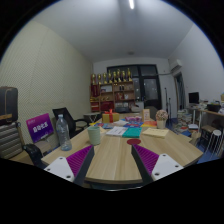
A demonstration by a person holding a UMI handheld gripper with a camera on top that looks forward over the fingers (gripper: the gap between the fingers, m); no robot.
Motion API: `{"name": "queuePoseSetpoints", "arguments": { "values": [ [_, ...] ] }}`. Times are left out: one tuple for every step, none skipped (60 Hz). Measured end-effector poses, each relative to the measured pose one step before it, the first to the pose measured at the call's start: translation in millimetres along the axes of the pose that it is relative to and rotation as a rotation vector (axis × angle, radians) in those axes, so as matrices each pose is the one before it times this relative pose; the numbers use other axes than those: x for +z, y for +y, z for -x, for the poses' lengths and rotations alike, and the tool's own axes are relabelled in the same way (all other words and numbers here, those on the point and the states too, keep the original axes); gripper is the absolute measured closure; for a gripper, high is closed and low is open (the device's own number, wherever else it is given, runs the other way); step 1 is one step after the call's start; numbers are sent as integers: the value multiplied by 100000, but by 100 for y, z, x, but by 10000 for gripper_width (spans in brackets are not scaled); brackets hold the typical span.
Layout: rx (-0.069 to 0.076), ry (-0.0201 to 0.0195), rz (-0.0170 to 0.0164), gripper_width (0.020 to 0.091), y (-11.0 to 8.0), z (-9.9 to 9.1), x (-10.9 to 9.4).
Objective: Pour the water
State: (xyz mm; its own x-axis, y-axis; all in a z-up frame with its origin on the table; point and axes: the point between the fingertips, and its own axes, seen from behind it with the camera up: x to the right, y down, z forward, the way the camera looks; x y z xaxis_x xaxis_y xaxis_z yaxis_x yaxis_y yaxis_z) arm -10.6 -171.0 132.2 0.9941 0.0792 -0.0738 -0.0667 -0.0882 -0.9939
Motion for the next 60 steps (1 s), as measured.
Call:
{"name": "queuePoseSetpoints", "arguments": {
  "values": [
    [-72, 90, -201, 270, -37, -23, 8],
    [55, 219, -399, 270, -85, -56, 9],
    [68, 291, -432, 272, -87, -79, -5],
    [134, 264, -349, 272, -69, -82, -19],
    [98, 199, -228, 272, -53, -62, -15],
    [110, 50, -10, 273, -11, -114, -3],
    [129, -120, 64, 274, -41, -43, -37],
    [122, -195, 107, 273, 8, -27, -81],
    [138, -256, 76, 274, 4, -25, -67],
    [103, -259, 48, 271, -5, 18, -37],
    [84, -330, 80, 271, 17, 31, -59],
    [18, -344, 100, 271, 23, 29, 2],
    [-109, -355, 108, 271, 63, 75, -36],
    [-126, -288, 64, 270, 9, 32, -14],
    [-170, -246, 89, 274, 6, 40, -8],
    [-192, -236, 72, 274, 2, 71, -2],
    [-209, -259, -32, 273, -18, 111, 31],
    [-200, -273, -76, 275, -7, 74, 13],
    [-202, -325, -120, 274, -28, 110, 38],
    [-154, -441, -169, 272, -42, 142, 53],
    [-57, -622, -193, 276, -27, 206, 58],
    [0, -810, -286, 273, -30, 284, 85],
    [32, -878, -280, 273, -45, 341, 83],
    [97, -763, -153, 273, 32, 285, 130],
    [187, -617, -21, 273, 53, 264, 187],
    [173, -584, 83, 273, 81, 285, 176],
    [96, -668, 253, 275, 118, 354, 205],
    [38, -813, 377, 275, 119, 434, 220],
    [-49, -934, 295, 274, 315, 628, -15],
    [149, -1075, 491, 274, -105, 427, 480],
    [-59, -1011, 326, 274, 301, 685, 81],
    [163, -1071, 458, 274, -145, 503, 515],
    [41, -1059, 257, 275, 27, 622, 356],
    [-64, -1155, 218, 275, 17, 715, 374],
    [-204, -1087, 98, 272, 192, 811, 208],
    [-181, -1050, 94, 274, -60, 722, 428],
    [-142, -1065, -49, 275, -99, 716, 440],
    [-154, -1065, -220, 274, -134, 738, 465],
    [-107, -948, -214, 277, -148, 701, 523],
    [-77, -743, -211, 275, -112, 673, 539],
    [36, -536, -172, 272, -37, 615, 590],
    [43, -412, -114, 274, -28, 661, 609],
    [49, -432, -77, 274, -50, 721, 667],
    [79, -447, -12, 273, -4, 705, 666],
    [95, -523, 93, 274, 67, 707, 740],
    [115, -596, 270, 276, 82, 759, 711],
    [78, -562, 376, 274, 144, 708, 743],
    [48, -514, 366, 277, 145, 712, 775],
    [-48, -463, 395, 278, 138, 707, 824],
    [-117, -366, 418, 273, 103, 656, 798],
    [-181, -157, 376, 275, 110, 650, 813],
    [-163, 72, 269, 274, 55, 558, 826],
    [-155, 157, 210, 274, 45, 551, 808],
    [-81, 157, 202, 276, 9, 526, 810],
    [2, 154, 238, 278, 7, 515, 798],
    [89, 174, 233, 272, -2, 529, 746],
    [75, 122, 153, 274, -60, 549, 740],
    [61, 83, -32, 272, -98, 520, 394],
    [-194, 290, 31, 270, -101, 469, 712],
    [-372, 522, 16, 271, -78, 344, 670]
  ]
}}
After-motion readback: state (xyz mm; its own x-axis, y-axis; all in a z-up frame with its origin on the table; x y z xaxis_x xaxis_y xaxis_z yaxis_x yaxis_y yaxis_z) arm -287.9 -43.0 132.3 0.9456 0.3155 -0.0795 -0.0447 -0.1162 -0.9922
